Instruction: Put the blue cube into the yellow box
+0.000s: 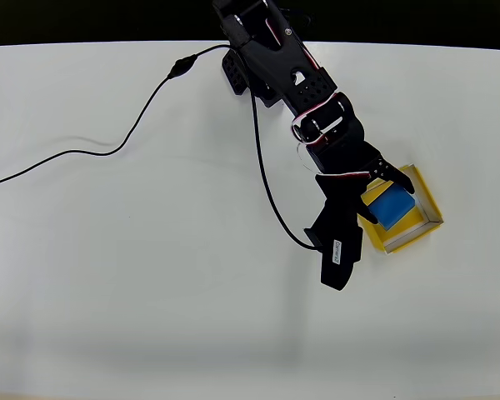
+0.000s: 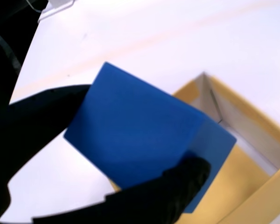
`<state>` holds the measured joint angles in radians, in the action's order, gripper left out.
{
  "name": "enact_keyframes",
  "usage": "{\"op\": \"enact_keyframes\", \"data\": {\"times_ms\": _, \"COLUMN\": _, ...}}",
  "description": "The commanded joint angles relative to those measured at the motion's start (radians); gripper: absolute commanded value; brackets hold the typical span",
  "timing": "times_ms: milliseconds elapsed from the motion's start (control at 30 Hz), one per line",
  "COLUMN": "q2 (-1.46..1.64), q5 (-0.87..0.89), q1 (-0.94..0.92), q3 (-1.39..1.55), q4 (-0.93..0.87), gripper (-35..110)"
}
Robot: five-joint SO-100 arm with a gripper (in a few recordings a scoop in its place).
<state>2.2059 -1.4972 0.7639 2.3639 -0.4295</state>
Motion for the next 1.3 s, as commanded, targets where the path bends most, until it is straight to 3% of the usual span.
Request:
{"op": "enact_keyframes", "data": {"times_ms": 0, "q2": -0.015, "q5": 0.031, "q1": 0.037, "q3": -0.075, "q4": 0.034, "gripper": 22}}
{"op": "enact_keyframes", "data": {"times_ms": 600, "q2": -0.206, "q5": 0.137, "q1": 0.063, "q3": -0.121, "q4": 0.133, "gripper": 23}}
{"op": "enact_keyframes", "data": {"times_ms": 900, "q2": -0.233, "q5": 0.242, "q1": 0.087, "q3": -0.104, "q4": 0.241, "gripper": 38}}
{"op": "enact_keyframes", "data": {"times_ms": 1267, "q2": -0.233, "q5": 0.198, "q1": 0.057, "q3": -0.106, "q4": 0.255, "gripper": 39}}
